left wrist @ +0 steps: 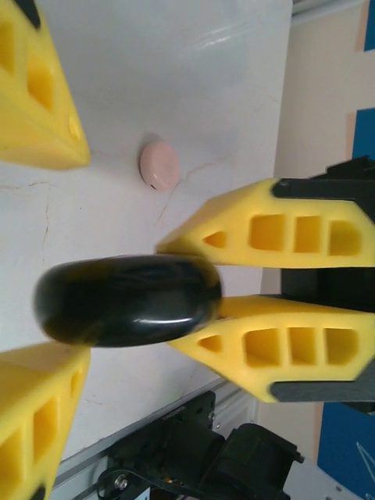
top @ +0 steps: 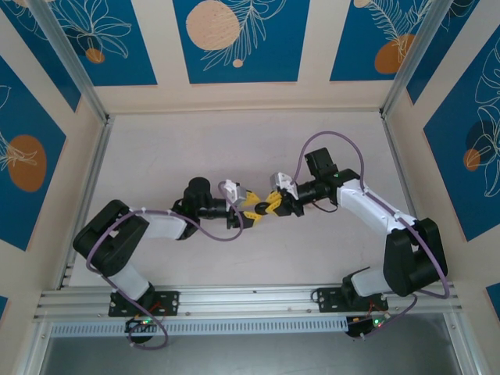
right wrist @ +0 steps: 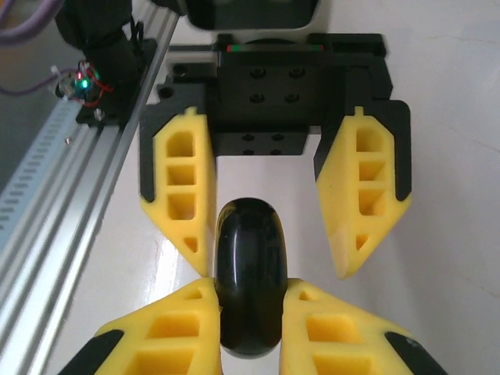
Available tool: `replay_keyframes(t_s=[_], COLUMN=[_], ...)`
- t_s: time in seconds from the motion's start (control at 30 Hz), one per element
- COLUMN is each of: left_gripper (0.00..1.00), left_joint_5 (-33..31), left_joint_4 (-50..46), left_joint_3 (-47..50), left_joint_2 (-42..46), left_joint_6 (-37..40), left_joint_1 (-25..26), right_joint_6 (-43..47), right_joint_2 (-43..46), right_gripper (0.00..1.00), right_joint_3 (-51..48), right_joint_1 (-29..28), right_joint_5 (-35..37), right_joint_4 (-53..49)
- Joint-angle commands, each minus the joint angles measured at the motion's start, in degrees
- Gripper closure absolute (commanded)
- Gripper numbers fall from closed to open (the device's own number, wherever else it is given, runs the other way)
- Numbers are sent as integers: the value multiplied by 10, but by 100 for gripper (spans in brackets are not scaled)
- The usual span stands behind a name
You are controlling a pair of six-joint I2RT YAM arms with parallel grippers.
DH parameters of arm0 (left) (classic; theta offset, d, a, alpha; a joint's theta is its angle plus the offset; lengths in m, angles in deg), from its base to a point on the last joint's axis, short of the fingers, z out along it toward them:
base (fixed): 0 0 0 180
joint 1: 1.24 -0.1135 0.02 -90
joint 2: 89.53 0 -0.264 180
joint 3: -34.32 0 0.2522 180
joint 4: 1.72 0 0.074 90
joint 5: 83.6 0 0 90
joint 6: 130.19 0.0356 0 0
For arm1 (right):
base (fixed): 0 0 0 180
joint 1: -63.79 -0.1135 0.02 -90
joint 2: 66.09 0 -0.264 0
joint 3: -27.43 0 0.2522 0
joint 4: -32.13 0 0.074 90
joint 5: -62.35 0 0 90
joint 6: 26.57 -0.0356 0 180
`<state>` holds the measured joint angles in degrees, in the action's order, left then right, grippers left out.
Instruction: Insert wireless bluetooth earbuds into charging case
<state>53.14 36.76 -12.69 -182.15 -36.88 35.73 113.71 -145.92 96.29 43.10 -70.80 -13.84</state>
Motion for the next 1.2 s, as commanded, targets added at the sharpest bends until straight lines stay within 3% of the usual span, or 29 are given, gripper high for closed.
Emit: replay_keyframes(t_s=[0.0,0.13,0.3,0.37,0.5,0.8,1.17], left_gripper=[38,34,26,25,22,16,13], left_joint_5=[-31,-73,-197,-221,-266,-412,-426], left_joint_4=[-2,-45,-128,-154,-217,-347,-385], left_joint_3=[15,18,18,15,6,-19,-38], left_joint_2=[25,40,71,83,104,129,117], left_joint_6=[0,2,2,8,10,-4,-19], left_joint_1=[-2,-2,-2,-2,-1,-1,-1], right_joint_6=[-71,-162,-289,-355,-421,-448,-461], right_joint_2=[2,4,-1,-6,-26,-111,-229], right_gripper=[87,85,81,75,76,78,79], right_joint_3=[18,19,28,34,54,95,150], right_joint_1=[6,6,6,7,8,20,39], right_joint_5=[-10,30,75,109,119,122,172], right_joint_4=[-46,-52,-57,-53,-73,-116,-164])
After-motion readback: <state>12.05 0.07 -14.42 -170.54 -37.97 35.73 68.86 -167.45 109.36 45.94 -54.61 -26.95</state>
